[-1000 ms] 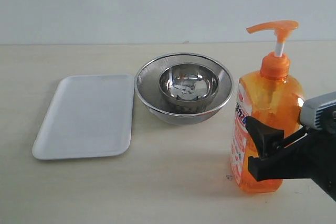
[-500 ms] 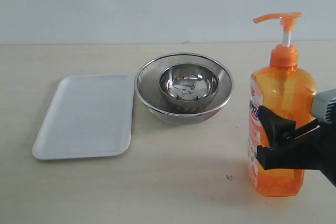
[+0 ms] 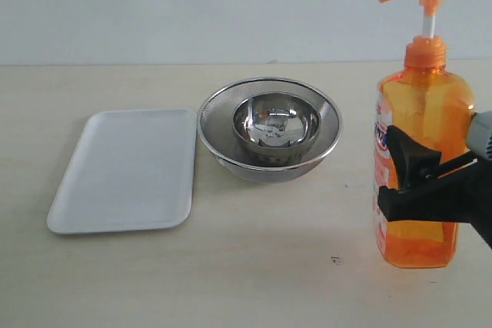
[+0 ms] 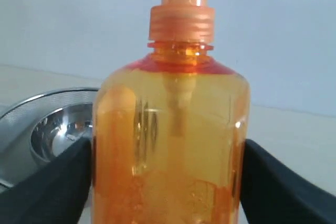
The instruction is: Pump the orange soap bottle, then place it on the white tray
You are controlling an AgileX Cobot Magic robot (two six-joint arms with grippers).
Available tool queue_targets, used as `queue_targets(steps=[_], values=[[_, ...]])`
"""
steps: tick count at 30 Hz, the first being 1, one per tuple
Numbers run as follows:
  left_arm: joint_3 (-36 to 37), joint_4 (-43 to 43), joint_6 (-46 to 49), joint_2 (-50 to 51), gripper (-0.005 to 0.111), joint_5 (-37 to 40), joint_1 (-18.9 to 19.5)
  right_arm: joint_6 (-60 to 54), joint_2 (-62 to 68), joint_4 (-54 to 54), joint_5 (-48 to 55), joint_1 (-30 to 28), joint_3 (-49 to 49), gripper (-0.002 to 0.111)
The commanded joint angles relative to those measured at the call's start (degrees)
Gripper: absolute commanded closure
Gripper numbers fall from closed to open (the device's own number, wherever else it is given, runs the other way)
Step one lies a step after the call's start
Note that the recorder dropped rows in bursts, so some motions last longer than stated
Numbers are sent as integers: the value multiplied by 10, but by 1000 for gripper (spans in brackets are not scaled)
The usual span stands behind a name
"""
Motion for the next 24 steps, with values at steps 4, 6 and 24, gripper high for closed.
queue_targets(steps=[4,6,24], values=[[-2,3,-3,-2,102,-5,1,-51,-10,-41,-35,-62,-60,108],[-2,3,-3,-2,102,-5,1,-17,-10,-86,-13,-102,-60,108],[-2,3,-3,-2,102,-5,1,136,32,-300,5,-252,-69,108]])
